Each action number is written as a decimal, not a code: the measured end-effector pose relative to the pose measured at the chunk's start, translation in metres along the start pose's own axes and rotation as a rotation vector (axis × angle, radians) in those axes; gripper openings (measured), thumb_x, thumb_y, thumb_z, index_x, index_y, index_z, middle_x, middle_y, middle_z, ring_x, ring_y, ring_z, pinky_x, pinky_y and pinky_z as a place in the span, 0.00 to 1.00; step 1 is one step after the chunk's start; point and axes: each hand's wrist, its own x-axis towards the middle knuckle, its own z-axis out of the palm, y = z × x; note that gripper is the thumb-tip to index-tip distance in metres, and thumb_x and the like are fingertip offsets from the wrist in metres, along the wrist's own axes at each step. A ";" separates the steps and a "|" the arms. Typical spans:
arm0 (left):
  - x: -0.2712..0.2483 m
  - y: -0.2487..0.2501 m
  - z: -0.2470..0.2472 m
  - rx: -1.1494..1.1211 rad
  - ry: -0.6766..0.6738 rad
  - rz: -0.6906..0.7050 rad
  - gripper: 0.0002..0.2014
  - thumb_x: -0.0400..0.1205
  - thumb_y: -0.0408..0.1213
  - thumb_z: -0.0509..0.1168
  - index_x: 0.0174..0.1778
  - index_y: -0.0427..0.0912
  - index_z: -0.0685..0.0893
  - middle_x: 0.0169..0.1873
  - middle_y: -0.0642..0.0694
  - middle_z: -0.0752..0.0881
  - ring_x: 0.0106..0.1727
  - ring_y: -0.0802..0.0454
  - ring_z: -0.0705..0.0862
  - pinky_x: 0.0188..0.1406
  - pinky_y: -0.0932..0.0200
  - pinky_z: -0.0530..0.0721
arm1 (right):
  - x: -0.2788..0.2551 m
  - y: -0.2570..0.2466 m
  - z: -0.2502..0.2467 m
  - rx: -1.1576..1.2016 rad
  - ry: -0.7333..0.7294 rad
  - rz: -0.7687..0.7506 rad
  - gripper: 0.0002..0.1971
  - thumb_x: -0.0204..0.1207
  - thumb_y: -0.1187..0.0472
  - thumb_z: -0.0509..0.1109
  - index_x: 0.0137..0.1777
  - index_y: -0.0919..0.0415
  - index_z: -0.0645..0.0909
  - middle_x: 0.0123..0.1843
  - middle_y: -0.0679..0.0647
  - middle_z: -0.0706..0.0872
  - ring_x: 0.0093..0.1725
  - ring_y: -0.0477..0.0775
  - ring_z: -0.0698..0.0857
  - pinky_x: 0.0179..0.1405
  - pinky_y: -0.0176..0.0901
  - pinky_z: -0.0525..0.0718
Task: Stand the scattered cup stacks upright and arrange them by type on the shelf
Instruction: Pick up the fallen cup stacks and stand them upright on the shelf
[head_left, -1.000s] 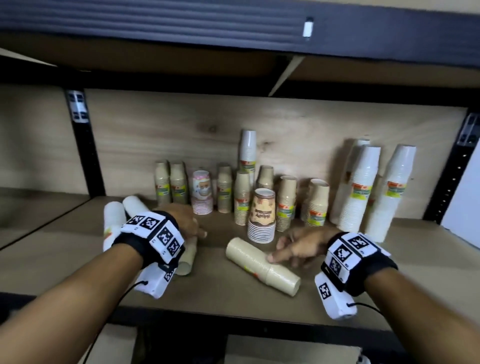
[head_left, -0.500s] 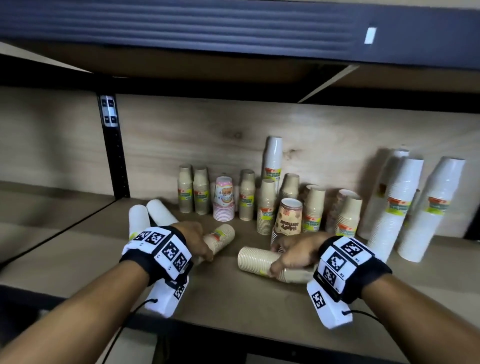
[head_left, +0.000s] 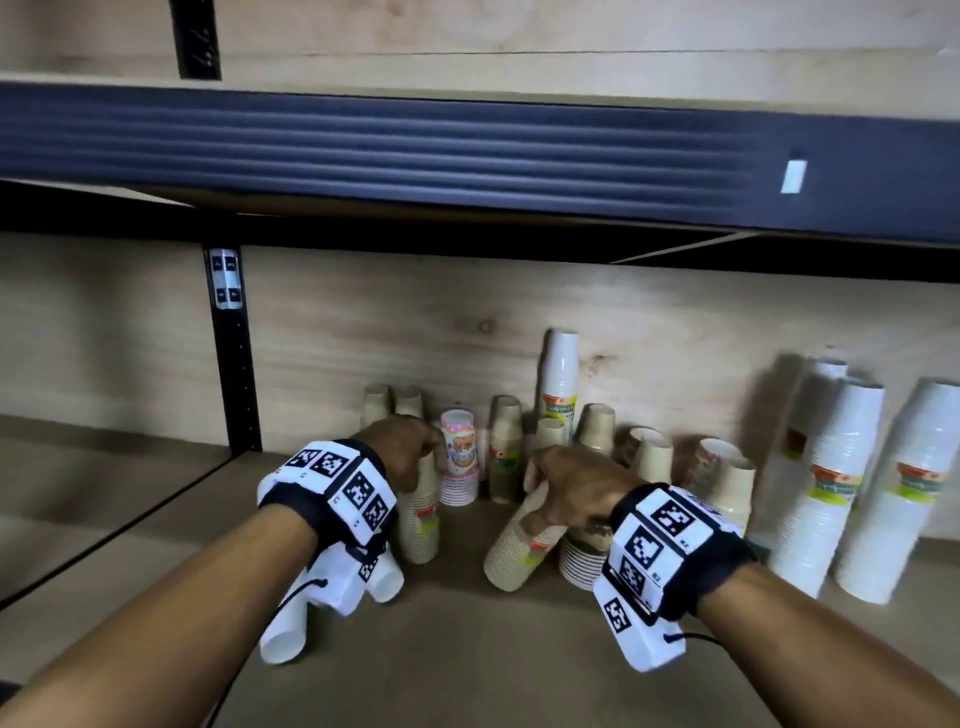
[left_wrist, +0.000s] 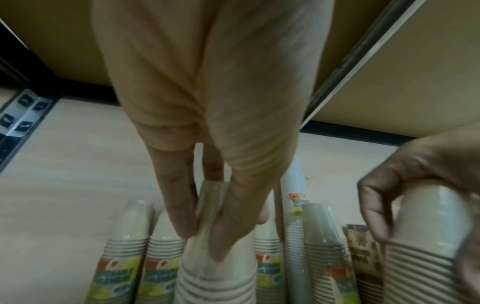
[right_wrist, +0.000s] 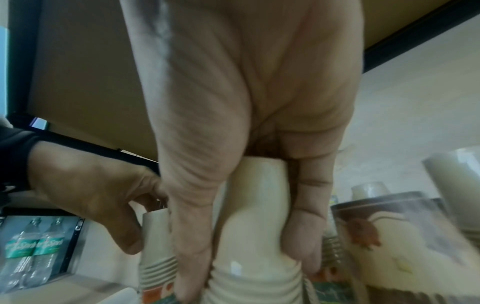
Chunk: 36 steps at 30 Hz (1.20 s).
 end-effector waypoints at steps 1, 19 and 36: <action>0.002 0.001 0.001 -0.001 0.011 0.018 0.23 0.69 0.21 0.68 0.56 0.50 0.86 0.50 0.47 0.81 0.50 0.51 0.81 0.44 0.61 0.79 | 0.004 -0.002 0.000 -0.018 0.016 -0.013 0.23 0.64 0.49 0.82 0.57 0.53 0.81 0.51 0.49 0.85 0.49 0.50 0.84 0.48 0.42 0.83; 0.042 -0.005 0.025 -0.440 0.128 0.118 0.24 0.78 0.28 0.71 0.69 0.44 0.73 0.65 0.51 0.78 0.69 0.62 0.76 0.35 0.84 0.73 | 0.053 -0.010 0.010 -0.121 0.139 -0.004 0.35 0.69 0.46 0.78 0.71 0.62 0.70 0.67 0.61 0.79 0.66 0.61 0.79 0.59 0.46 0.77; 0.038 -0.013 0.021 -0.286 0.095 0.099 0.26 0.79 0.37 0.69 0.73 0.53 0.73 0.73 0.49 0.77 0.65 0.53 0.81 0.54 0.66 0.75 | 0.050 -0.014 0.004 -0.055 0.124 -0.008 0.31 0.74 0.43 0.72 0.72 0.60 0.71 0.72 0.57 0.78 0.71 0.59 0.77 0.61 0.42 0.74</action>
